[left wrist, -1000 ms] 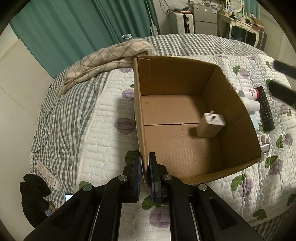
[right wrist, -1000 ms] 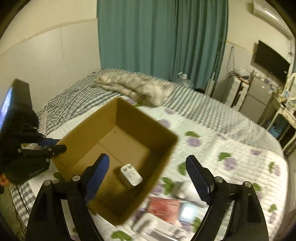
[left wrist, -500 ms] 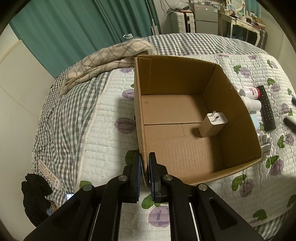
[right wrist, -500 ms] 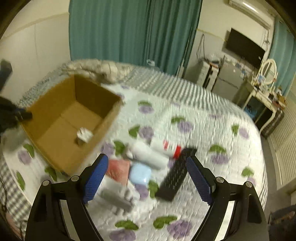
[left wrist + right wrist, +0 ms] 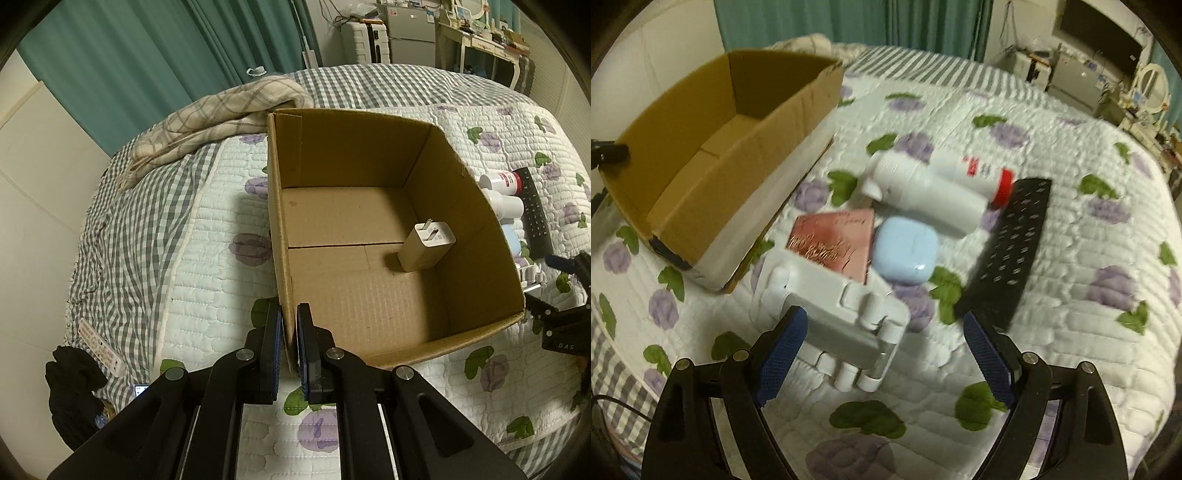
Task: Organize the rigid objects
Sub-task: 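Move the right tool back to the white power adapter, then grasp the white power adapter with the right tool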
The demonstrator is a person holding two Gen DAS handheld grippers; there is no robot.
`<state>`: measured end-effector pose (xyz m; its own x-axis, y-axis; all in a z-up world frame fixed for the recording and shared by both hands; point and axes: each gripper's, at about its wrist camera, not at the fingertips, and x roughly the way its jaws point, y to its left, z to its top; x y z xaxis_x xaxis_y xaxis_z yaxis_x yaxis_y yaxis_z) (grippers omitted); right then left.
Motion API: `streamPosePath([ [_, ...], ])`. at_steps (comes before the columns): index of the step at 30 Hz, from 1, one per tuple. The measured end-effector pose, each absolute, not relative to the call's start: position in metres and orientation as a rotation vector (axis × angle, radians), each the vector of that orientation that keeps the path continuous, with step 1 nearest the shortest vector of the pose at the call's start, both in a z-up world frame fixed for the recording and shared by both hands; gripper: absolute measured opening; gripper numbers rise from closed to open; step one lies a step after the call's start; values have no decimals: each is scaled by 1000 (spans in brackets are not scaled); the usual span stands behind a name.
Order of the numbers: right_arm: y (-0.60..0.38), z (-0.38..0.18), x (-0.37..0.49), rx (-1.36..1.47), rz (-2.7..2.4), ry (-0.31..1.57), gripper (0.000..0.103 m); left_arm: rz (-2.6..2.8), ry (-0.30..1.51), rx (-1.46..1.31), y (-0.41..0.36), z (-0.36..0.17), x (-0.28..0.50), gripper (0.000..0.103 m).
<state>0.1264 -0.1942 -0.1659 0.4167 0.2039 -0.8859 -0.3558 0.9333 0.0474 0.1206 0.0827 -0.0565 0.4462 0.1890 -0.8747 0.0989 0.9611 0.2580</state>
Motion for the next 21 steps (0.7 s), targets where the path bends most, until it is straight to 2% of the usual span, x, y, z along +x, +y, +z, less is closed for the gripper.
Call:
streamPosePath([
  [9, -184, -193, 147, -55, 507, 1223, 86, 60, 1107, 300, 81, -57, 120, 8],
  [14, -181, -184, 142, -67, 520, 1190, 72, 61, 1107, 306, 80, -57, 121, 8],
  [17, -184, -168, 133, -61, 525, 1138, 56, 63, 1107, 311, 79, -58, 120, 8],
  [19, -189, -153, 127, -15, 553, 1091, 41, 63, 1107, 314, 79, -58, 120, 8],
  [21, -189, -140, 122, -20, 549, 1056, 37, 64, 1108, 313, 79, -58, 121, 8],
])
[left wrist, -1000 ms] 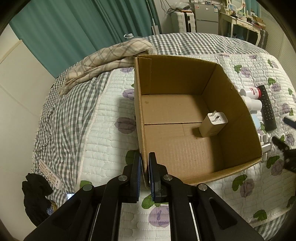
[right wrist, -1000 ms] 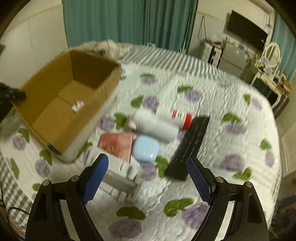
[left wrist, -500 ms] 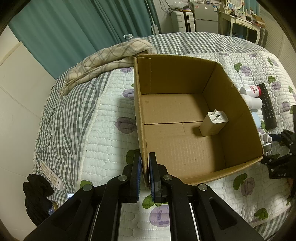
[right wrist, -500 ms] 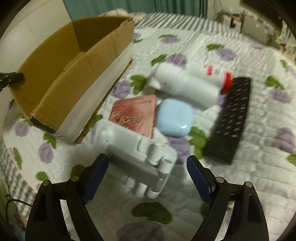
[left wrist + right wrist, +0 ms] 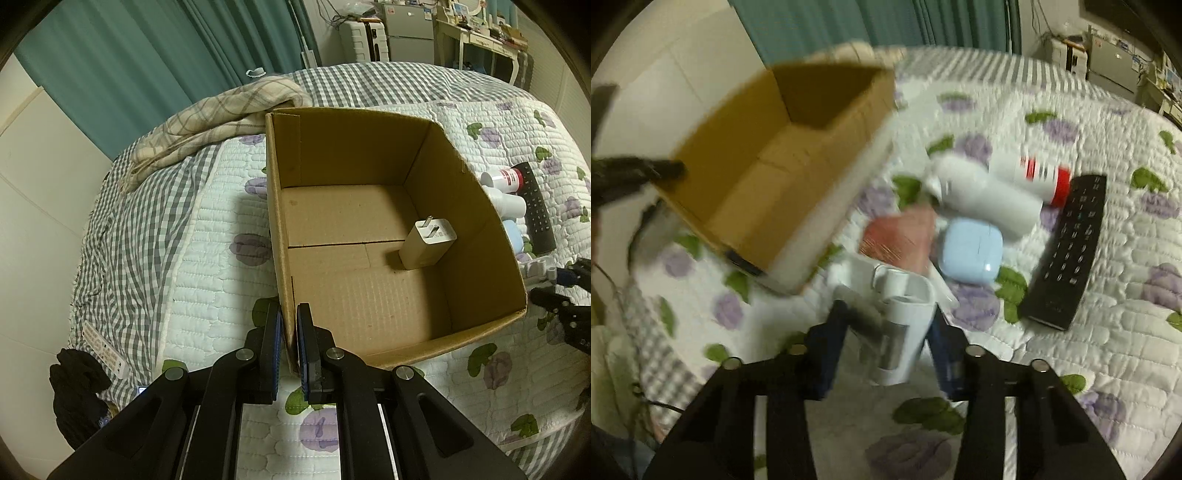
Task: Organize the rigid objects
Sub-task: 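Grasp the white power adapter with the right tool, then carry the adapter into the box and release it with the right tool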
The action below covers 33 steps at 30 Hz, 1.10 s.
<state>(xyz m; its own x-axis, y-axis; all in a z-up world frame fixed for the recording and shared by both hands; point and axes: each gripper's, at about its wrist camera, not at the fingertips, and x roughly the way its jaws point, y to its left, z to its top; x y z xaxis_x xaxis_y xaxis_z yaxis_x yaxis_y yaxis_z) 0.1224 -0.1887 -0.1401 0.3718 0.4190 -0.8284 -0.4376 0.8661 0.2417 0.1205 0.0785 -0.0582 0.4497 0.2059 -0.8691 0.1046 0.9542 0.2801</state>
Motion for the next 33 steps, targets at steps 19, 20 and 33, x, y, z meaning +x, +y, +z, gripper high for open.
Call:
streamPosePath([
  [19, -165, 3, 106, -178, 488, 692, 25, 60, 1108, 305, 77, -57, 119, 8],
  [20, -161, 11, 108, -187, 489, 671, 25, 60, 1108, 305, 76, -57, 119, 8],
  [33, -86, 10, 157, -205, 561, 644, 25, 54, 1115, 290, 82, -55, 121, 8],
])
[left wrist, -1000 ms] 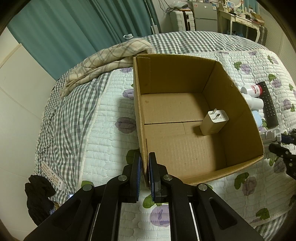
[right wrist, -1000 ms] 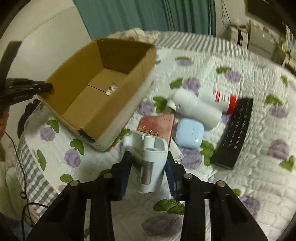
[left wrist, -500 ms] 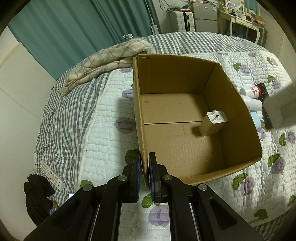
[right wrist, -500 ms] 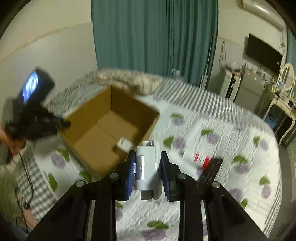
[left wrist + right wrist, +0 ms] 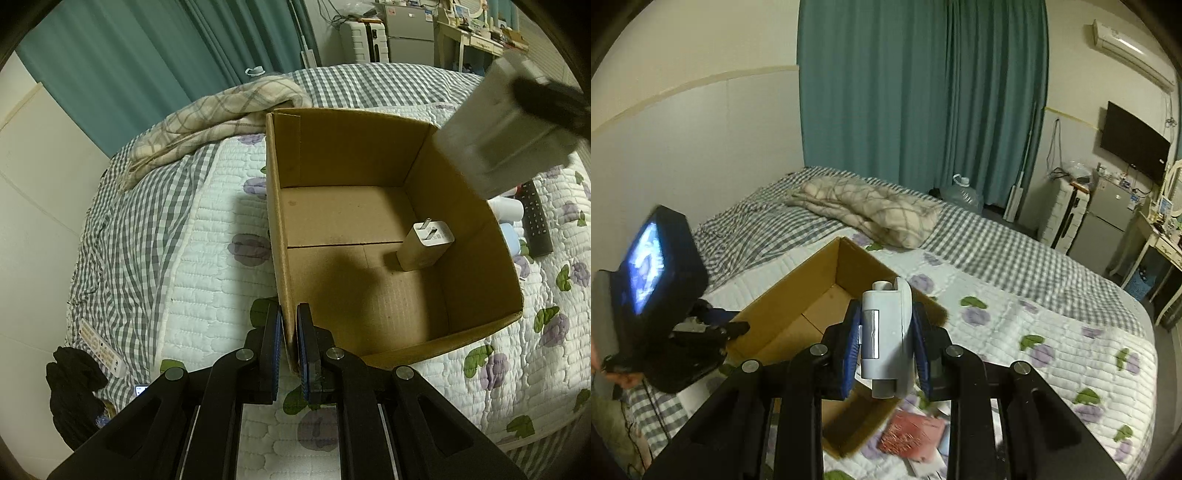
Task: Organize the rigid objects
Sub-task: 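Carry the adapter into the box and release it with the right tool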
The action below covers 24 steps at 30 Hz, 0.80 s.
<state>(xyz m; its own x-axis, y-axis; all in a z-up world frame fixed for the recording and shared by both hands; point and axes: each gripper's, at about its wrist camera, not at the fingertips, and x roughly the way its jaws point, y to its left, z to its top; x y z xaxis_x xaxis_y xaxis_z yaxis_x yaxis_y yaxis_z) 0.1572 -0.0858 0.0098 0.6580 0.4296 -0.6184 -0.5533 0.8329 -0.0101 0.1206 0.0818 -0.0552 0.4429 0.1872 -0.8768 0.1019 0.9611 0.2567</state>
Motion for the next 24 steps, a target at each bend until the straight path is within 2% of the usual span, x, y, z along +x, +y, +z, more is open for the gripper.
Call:
streamPosePath([
  [16, -39, -67, 190, -336, 553, 702, 26, 48, 1117, 271, 83, -57, 122, 8],
  [21, -43, -74, 183, -342, 575, 738, 27, 49, 1118, 270, 82, -57, 123, 8],
  [23, -52, -67, 178, -311, 576, 727, 44, 39, 1120, 263, 82, -57, 122, 8],
  [24, -61, -58, 174, -292, 561, 703, 66, 48, 1123, 266, 82, -57, 122, 8],
])
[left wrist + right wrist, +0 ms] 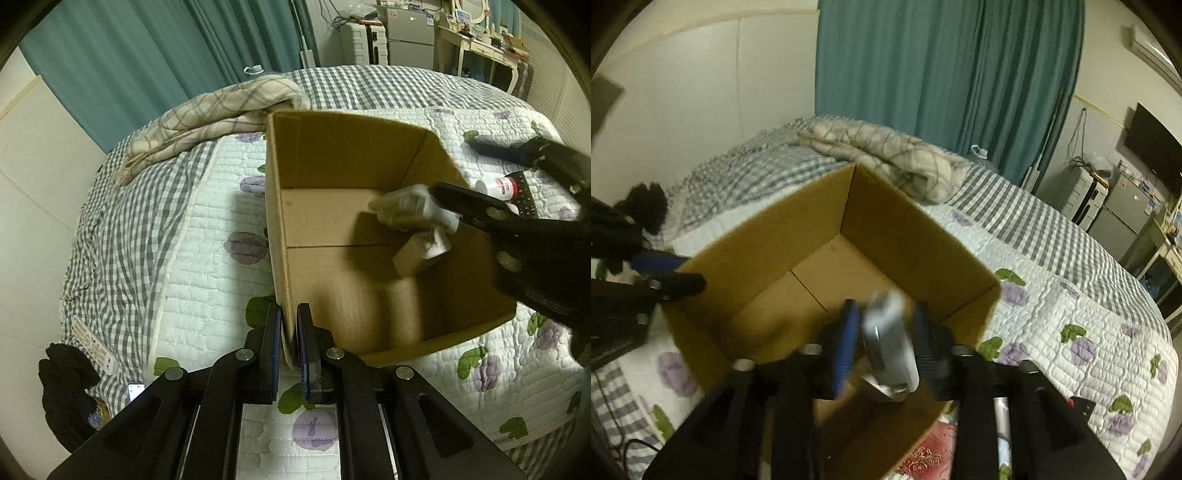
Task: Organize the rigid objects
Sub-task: 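Carry the adapter into the box and release it with the right tool, then move the right tool to the pink rose-patterned card case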
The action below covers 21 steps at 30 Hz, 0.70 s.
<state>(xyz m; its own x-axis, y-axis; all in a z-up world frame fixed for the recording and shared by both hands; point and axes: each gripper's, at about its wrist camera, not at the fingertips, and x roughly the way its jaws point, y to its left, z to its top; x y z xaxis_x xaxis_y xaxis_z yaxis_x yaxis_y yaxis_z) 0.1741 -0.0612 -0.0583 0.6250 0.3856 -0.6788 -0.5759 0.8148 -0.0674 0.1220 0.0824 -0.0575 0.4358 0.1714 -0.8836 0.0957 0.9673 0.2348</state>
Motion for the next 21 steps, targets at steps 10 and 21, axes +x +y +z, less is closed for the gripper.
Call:
streamPosePath([
  [10, -161, -20, 159, -237, 354, 670, 86, 55, 1122, 264, 83, -58, 121, 8],
  [21, -185, -107, 143, -244, 345, 844, 86, 73, 1122, 280, 80, -58, 121, 8],
])
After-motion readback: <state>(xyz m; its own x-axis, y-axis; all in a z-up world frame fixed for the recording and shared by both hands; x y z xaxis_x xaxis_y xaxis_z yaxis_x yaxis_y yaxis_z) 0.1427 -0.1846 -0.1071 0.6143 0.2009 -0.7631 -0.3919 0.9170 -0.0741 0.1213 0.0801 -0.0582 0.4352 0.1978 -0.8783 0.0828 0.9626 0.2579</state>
